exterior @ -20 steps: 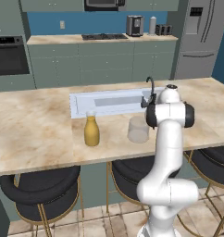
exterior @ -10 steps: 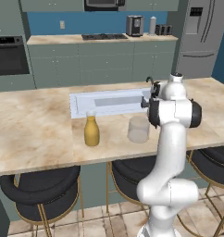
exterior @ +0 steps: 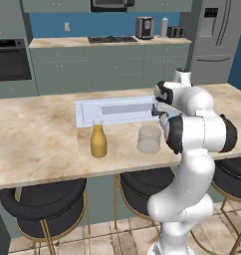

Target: There are two ice cubes in the ice bowl. Place both ice cubes in the glass cup.

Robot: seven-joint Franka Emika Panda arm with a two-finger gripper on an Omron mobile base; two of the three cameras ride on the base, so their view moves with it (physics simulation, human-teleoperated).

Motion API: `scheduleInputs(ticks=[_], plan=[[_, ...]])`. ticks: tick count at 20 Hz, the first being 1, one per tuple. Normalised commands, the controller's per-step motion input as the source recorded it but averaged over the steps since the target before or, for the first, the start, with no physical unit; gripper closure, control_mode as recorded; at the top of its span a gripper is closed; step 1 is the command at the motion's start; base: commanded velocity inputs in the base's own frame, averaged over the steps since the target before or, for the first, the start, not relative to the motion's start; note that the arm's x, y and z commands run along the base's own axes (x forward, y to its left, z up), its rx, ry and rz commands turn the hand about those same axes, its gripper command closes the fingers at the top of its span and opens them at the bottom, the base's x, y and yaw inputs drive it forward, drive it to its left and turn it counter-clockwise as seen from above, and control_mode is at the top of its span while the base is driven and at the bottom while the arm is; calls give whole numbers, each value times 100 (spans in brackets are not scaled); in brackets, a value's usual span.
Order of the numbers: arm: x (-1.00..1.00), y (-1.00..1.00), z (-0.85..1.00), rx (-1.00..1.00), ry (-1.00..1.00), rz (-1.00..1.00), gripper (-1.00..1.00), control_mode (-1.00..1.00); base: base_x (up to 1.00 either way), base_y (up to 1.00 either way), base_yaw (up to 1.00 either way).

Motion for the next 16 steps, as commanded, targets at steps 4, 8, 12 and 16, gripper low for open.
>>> scheduleInputs(ticks=[4,8,12,16], plan=[[-56,100,44,-3,3,-11,100,-100,0,0,0],[-11,59,21,2,7,-7,100,-100,0,0,0],[0,1,0,4,0,0,100,-100,0,0,0],[12,-5,0,19,0,0,100,-100,0,0,0]])
